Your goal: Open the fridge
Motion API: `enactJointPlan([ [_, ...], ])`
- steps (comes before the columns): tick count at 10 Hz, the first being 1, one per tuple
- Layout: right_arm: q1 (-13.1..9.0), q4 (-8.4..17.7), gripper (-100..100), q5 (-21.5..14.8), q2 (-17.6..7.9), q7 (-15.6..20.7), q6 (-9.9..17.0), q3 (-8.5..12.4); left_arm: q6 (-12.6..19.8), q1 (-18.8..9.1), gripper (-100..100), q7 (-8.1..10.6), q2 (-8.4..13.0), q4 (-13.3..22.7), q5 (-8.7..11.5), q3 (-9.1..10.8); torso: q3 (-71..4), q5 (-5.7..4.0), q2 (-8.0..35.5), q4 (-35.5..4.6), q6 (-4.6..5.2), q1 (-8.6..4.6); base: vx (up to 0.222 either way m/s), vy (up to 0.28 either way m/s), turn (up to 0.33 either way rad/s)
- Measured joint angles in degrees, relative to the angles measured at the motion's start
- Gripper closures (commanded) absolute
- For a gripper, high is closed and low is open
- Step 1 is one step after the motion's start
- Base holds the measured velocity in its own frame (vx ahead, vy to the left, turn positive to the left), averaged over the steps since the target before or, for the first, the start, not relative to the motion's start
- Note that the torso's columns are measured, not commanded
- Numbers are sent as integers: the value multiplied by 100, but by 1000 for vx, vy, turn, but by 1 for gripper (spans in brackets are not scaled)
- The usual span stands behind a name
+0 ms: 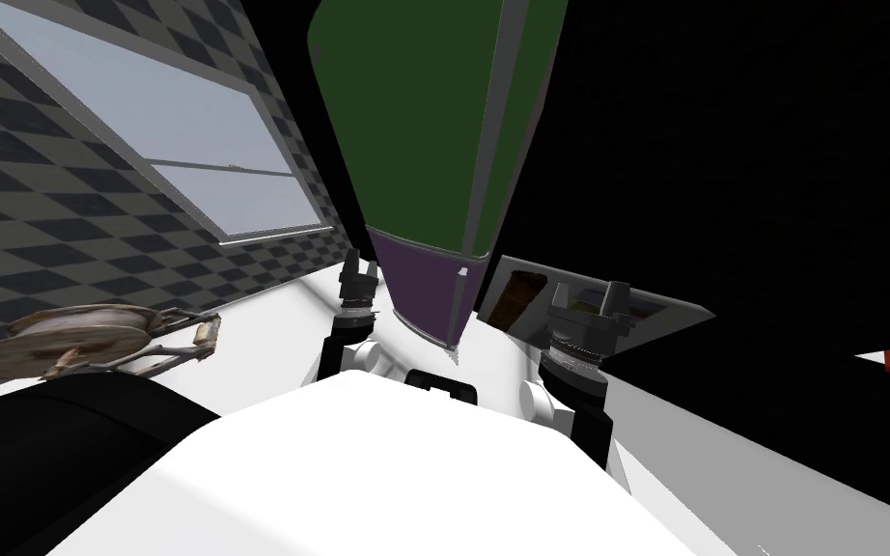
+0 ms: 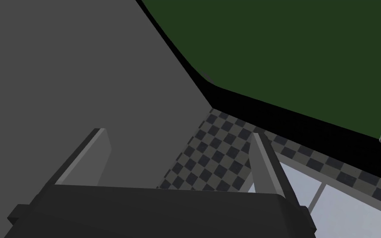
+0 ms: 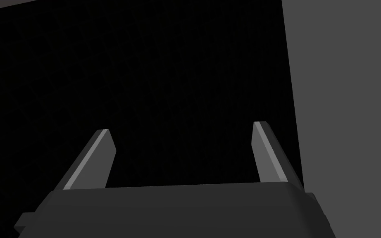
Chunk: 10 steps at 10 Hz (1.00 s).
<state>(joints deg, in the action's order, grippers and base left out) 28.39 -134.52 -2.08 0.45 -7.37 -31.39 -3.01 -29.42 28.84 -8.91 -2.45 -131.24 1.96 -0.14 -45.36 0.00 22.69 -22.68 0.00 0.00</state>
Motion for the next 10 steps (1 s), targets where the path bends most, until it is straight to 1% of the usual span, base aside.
enactJointPlan([
  [3, 0, 0, 0, 0, 0, 0, 0, 0, 0, 0, 0, 0, 0, 0, 0, 0, -2537, 0, 1270, -1269, 0, 0, 0, 0, 0],
  [4, 0, 0, 0, 0, 0, 0, 0, 0, 0, 0, -100, 0, 0, 0, 0, 0, -3383, 0, 1693, -1692, 0, 0, 9, -15, -7],
  [5, 0, 2, 0, 0, 0, 0, 0, 0, 47, -34, -100, 3, 134, 2, 9, 10, -3778, -1, 1885, -1880, 0, -3, 10, -38, -11],
  [6, 1, 2, 0, 0, 0, 0, 0, 0, 145, -93, -100, 10, 307, -8, 25, 28, -3891, -2, 1937, -1936, 0, -8, 16, -52, -14],
  [9, 1, 2, 0, 0, 1, 0, 0, -1, 526, -333, -100, -1, 756, -12, 54, 4, -3920, -3, 1960, -1960, 0, -9, 15, -71, -13],
  [10, 1, 2, 0, 0, 1, 0, 0, -1, 652, -393, -100, -2, 820, -29, 65, 11, -3918, 0, 1964, -1961, -1, 2, 21, -60, -16],
])
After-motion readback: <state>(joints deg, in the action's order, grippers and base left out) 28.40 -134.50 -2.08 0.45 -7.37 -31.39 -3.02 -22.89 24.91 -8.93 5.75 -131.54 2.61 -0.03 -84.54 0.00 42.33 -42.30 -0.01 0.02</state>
